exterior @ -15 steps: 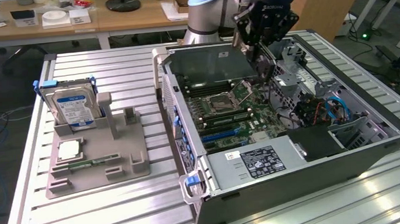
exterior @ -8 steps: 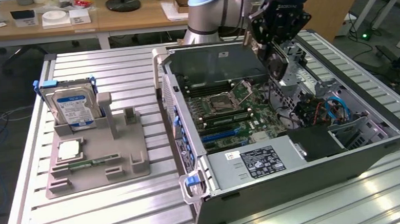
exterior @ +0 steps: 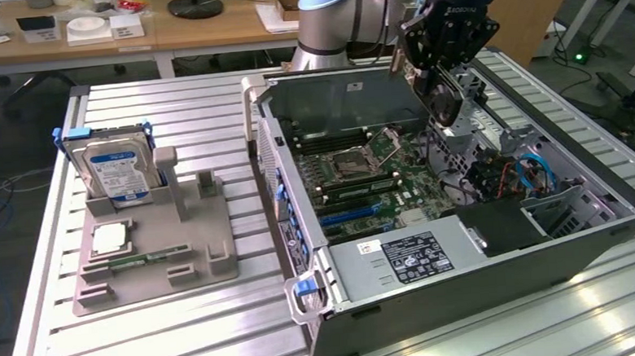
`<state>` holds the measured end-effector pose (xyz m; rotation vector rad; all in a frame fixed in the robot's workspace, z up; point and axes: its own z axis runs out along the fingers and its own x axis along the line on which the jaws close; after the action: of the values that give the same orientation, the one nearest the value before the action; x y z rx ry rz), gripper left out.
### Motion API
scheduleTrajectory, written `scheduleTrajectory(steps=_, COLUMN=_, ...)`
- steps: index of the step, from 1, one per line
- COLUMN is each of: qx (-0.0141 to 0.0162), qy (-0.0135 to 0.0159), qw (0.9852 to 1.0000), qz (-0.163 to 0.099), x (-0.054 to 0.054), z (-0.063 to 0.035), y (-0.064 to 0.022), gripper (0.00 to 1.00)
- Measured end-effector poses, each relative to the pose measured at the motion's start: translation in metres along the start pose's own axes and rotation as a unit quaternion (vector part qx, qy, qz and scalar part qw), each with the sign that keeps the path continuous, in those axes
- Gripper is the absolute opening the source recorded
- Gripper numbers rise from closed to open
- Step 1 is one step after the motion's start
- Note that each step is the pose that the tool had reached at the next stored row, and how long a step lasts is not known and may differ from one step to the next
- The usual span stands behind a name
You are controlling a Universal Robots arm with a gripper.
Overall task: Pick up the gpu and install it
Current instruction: 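Pick up the gpu and move the gpu toward the slot, then insert the gpu into the slot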
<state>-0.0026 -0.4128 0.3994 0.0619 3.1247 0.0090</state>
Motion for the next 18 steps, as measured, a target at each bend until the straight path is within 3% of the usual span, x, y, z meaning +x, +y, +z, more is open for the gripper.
scheduleTrajectory(steps=13, qx=0.0000, qy=0.0000, qw=1.0000, qz=-0.002, x=0.0000, z=0.0000, y=0.0000, gripper=0.28)
scheduleTrajectory(steps=18, qx=-0.0006, qy=0.0002, qw=0.9993, qz=-0.037, x=0.0000, z=0.0000, y=0.0000, gripper=0.28)
